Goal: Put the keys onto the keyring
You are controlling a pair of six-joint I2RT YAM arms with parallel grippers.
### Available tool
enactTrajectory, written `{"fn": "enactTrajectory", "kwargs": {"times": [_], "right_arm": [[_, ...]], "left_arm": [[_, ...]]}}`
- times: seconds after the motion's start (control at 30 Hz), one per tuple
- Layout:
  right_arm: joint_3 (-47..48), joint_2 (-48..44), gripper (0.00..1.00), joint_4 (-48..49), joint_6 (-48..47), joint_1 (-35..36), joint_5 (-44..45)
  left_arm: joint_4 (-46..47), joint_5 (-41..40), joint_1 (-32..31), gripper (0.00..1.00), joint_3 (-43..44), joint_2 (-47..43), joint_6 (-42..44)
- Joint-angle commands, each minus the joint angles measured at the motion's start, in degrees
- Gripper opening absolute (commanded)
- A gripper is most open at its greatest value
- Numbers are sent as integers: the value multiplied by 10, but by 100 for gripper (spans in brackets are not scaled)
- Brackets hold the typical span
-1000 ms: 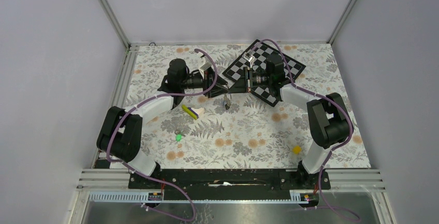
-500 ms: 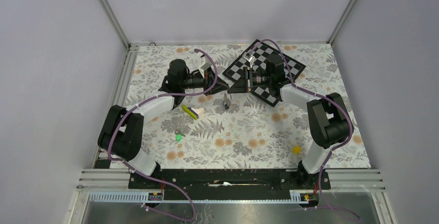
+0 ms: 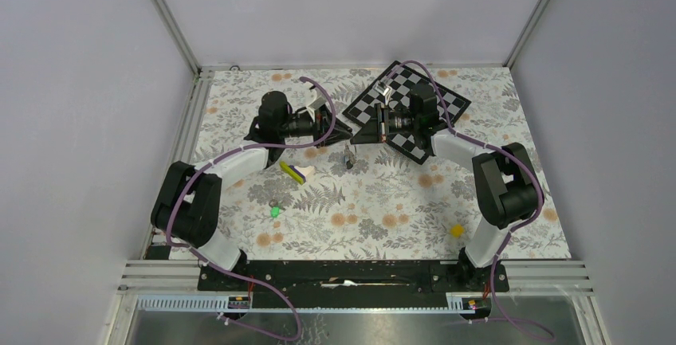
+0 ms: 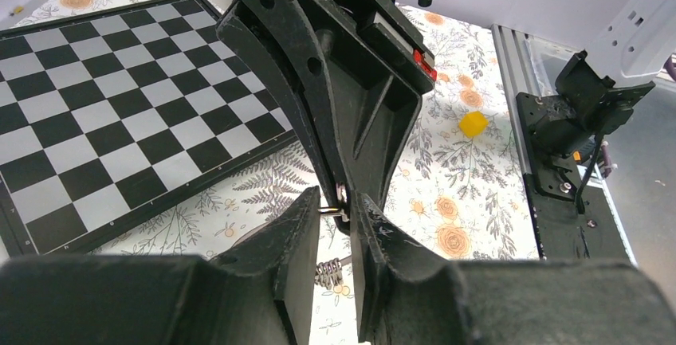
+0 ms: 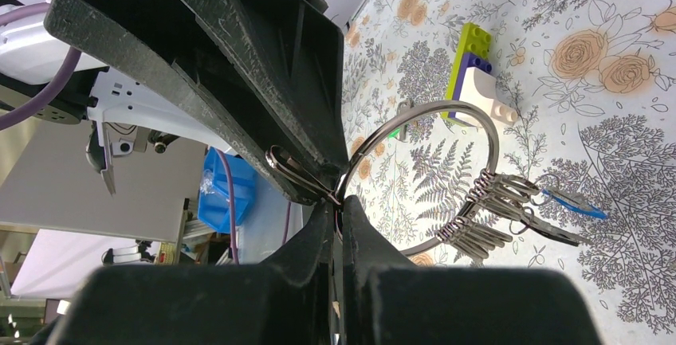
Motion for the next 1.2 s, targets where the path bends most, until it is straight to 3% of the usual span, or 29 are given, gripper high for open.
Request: {"fn": "enactTrajectory", "kwargs": {"times": [0.0, 0.87, 1.17], "right_arm": [[9, 0, 0, 30, 3, -2, -5], [8, -1, 0, 22, -8, -3, -4], [9, -1, 0, 22, -10, -4, -4]], "left_arm": [[-16, 6, -2, 25, 4, -10, 31], [-52, -6, -2, 21, 13, -15, 40], [-84, -20, -2, 14, 24, -18, 35]]}}
